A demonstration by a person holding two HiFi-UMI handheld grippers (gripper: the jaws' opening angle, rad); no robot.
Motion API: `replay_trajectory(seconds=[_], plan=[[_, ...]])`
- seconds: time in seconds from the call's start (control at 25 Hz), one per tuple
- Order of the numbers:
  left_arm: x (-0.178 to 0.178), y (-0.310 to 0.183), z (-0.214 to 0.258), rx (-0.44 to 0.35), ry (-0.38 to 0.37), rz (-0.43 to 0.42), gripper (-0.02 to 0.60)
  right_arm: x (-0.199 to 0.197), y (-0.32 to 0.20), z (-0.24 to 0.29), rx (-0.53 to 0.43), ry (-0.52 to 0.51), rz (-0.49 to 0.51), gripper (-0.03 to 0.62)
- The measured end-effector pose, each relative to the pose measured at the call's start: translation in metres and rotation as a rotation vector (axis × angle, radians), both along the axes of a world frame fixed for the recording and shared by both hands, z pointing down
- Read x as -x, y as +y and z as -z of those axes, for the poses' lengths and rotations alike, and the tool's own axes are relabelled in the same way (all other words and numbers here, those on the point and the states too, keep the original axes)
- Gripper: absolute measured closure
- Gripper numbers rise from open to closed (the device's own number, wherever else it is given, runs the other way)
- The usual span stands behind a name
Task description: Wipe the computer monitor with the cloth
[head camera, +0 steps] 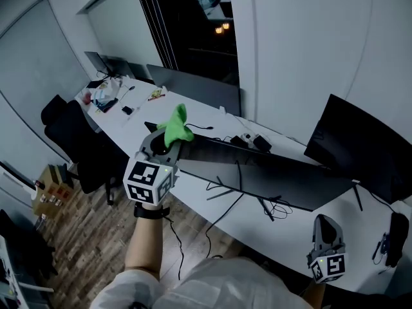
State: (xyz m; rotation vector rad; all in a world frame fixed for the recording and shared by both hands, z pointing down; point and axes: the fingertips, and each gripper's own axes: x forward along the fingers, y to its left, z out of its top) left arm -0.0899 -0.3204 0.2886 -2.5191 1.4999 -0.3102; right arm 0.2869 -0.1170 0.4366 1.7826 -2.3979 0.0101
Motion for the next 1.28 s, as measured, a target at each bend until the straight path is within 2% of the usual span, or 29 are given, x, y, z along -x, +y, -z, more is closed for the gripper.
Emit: replay_trajectory(seconds=[0.32,0.72,0.96,1.28], plan=[[-0.092,0.028,0.002,0.034,-0.025,-0.110,0.528,-0.039,0.017,0.004,-0.011,-0.005,0.013,0.591],[-0.242,0.083,0.007,0.033,-0.088,-0.340,0.528,-0.088,0.043,0.009,-0.025,-0.008,0.012,0.591],[-0.323,0.115,0.007,0.035,-0.104,-0.445,0.528,-0.116,0.065,0.007,-0.027,-0.014,-0.021,0.591],[-0.410,0.152,0.007,0.030,-0.106,-0.565,0.529,-0.140,0.084,0.007,-0.039,-0.021,-0.056,0.591]])
